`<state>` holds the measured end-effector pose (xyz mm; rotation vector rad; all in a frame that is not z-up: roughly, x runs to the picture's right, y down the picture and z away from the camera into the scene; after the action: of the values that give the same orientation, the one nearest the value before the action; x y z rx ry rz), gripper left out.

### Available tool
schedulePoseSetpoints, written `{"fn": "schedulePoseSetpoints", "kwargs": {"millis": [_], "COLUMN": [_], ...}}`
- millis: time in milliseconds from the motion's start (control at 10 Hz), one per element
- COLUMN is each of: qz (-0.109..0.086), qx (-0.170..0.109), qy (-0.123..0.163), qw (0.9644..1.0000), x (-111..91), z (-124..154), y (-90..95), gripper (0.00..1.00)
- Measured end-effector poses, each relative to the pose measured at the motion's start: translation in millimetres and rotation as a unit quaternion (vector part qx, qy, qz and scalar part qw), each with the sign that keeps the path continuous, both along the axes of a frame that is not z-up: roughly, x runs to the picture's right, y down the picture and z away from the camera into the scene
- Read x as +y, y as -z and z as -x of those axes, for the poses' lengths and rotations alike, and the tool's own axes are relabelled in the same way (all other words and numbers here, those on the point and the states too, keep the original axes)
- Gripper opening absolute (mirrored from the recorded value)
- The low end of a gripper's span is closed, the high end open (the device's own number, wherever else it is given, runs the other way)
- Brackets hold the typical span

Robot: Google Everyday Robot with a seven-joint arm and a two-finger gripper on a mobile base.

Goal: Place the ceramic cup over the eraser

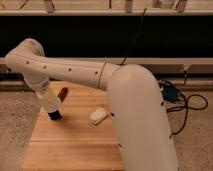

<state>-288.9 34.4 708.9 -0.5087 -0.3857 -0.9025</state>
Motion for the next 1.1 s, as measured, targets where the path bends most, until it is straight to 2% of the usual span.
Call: {"fn": "schedulePoseSetpoints", "kwargs": {"millis": [500,1100], "qz": [0.023,0.051], "qx": [0.009,0.013], "qy": [0.007,0.013], "qw": [0.9997,0.9985], "x": [19,44], "z": [-3,-7], "y": [-31.7,-52.8], "gripper": [0.0,0.0]}}
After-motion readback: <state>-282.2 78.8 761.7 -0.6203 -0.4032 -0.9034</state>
